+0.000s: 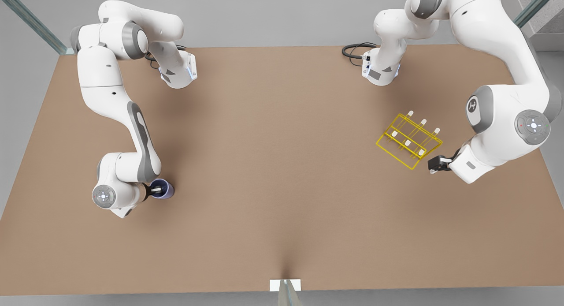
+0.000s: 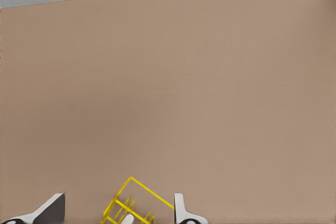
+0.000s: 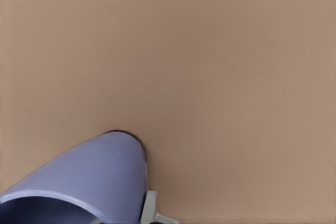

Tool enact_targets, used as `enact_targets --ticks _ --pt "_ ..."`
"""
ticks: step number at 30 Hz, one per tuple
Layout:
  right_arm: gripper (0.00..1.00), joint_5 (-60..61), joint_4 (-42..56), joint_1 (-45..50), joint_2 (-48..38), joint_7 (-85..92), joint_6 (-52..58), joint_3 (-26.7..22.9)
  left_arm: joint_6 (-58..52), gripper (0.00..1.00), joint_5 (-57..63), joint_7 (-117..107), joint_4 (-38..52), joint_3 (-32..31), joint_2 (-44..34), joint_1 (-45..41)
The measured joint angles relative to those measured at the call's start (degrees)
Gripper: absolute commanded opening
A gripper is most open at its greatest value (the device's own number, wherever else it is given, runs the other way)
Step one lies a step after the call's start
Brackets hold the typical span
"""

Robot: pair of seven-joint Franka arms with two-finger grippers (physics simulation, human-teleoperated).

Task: Place the cup on the cup holder

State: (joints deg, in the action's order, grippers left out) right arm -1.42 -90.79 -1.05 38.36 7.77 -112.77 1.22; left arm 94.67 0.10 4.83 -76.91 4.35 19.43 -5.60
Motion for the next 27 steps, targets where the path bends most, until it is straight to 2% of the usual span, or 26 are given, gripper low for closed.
enact_targets --ticks 6,9,10,12,14,19,20,22,24,27 --pt "0.25 0.1 0.1 -0.3 -0.9 0.1 0.6 1.0 -0.2 1.0 0.1 -0.3 0.0 0.0 -0.4 -0.1" --pt "0.25 0.3 0.2 -5.6 -1.8 0.0 0.8 9.6 -0.3 1.0 0.1 -0.4 0.0 0.0 -0.6 -0.1" --pt "0.25 0.3 0.2 -9.3 -1.6 0.0 0.6 15.3 -0.3 1.0 0.1 -0.5 0.0 0.0 -0.6 -0.2" --pt "0.26 0.7 0.3 -13.5 -0.2 0.1 0.1 23.6 -0.4 1.0 0.1 -0.7 0.0 -0.1 -0.6 -0.2" --pt "0.27 3.3 1.1 -13.8 1.3 0.1 0.1 26.3 -0.5 1.0 0.1 -0.8 0.0 -0.1 -0.6 -0.3" --pt "0.28 15.9 5.3 -15.6 9.9 0.1 -0.7 36.8 -0.5 1.0 0.0 -3.8 -0.1 -0.6 -0.6 -0.7" --pt "0.28 16.8 6.0 -16.7 13.0 0.0 -2.7 40.5 -0.5 1.0 -0.1 -7.7 -0.1 -1.0 -0.7 -0.6" --pt "0.28 19.0 7.8 -17.2 18.1 0.1 -5.7 45.7 -0.4 1.0 -2.3 -31.1 -0.1 -1.8 -0.8 -0.6" --pt "0.28 19.1 8.3 -17.3 20.0 0.1 -6.8 47.6 -0.1 1.0 -4.8 -51.6 -0.1 -7.8 -1.2 -0.9" --pt "0.28 19.2 12.4 -18.2 27.9 0.1 -7.0 54.7 2.7 1.0 -6.8 -80.7 0.0 -15.1 -1.3 -0.7"
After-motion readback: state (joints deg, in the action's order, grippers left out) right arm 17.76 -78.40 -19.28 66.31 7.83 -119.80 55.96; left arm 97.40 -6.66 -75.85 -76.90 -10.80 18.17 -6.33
